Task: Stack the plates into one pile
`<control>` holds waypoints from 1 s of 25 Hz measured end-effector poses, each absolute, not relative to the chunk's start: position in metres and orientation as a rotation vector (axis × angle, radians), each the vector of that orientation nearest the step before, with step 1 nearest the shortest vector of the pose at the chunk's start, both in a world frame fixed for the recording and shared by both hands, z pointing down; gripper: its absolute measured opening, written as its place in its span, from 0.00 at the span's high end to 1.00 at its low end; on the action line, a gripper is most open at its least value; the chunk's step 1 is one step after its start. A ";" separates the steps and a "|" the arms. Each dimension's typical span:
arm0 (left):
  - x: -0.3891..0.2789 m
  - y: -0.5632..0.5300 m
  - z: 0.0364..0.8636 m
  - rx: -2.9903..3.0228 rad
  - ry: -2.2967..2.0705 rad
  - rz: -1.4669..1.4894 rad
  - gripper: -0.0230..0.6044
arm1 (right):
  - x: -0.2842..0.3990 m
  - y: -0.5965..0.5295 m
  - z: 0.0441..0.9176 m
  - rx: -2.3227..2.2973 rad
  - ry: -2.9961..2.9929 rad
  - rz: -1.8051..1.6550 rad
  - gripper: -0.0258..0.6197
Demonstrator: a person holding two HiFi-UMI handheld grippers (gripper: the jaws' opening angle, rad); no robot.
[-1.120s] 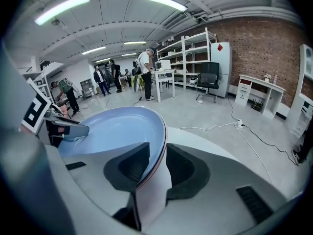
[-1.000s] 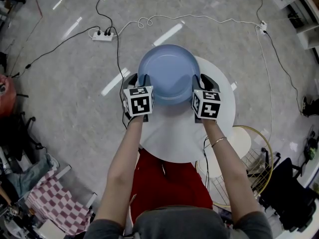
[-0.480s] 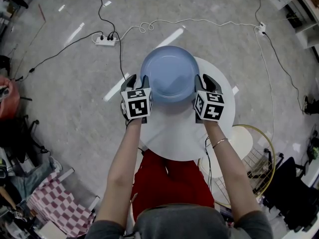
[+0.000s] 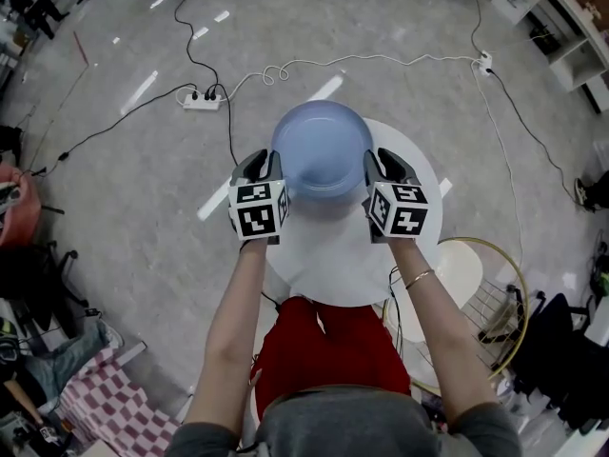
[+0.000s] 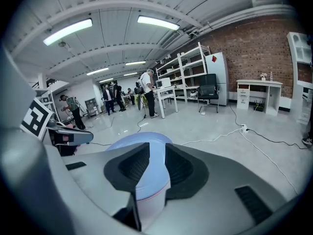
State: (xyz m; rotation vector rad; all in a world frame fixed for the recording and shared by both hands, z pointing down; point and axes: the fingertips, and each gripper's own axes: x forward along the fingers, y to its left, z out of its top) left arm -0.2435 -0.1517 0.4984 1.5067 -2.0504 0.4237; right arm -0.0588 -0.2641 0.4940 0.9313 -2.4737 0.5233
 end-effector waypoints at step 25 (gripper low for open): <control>-0.222 -0.085 0.408 1.781 -2.096 0.233 0.94 | -0.041 -0.159 0.390 0.923 -2.758 0.493 0.91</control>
